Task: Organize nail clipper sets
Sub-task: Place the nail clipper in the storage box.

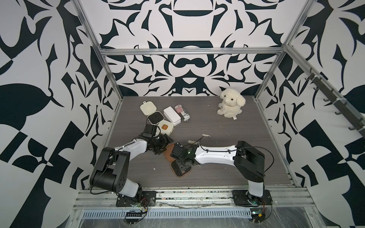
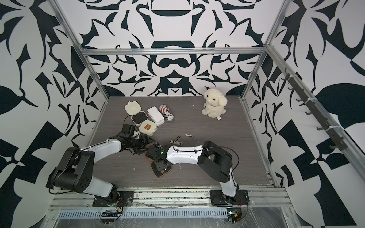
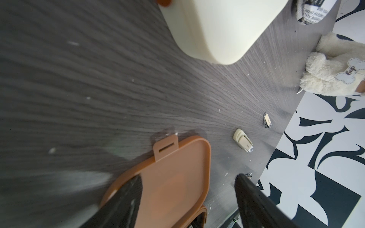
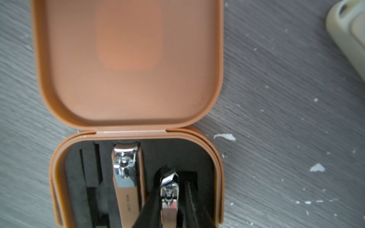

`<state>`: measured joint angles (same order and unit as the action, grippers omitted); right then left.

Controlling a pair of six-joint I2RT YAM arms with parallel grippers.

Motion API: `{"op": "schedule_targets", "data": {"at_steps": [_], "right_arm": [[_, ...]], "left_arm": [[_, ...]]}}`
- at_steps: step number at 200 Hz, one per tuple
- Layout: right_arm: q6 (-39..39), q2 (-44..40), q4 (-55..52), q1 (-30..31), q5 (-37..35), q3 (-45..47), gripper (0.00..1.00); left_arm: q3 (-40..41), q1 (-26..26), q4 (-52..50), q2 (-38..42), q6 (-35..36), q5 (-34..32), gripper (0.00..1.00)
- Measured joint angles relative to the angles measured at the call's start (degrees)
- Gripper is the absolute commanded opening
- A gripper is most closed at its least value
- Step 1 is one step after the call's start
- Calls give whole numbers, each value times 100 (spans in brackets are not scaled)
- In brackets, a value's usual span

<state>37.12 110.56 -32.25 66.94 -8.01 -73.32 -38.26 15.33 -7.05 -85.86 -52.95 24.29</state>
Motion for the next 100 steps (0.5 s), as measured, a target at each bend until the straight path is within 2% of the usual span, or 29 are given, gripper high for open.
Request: {"op": "schedule_targets", "data": {"at_steps": [100], "right_arm": [[15,0,-223,-61,-17,-210,41]], "left_arm": [[0,-7,24,0,2,-33,79]]}}
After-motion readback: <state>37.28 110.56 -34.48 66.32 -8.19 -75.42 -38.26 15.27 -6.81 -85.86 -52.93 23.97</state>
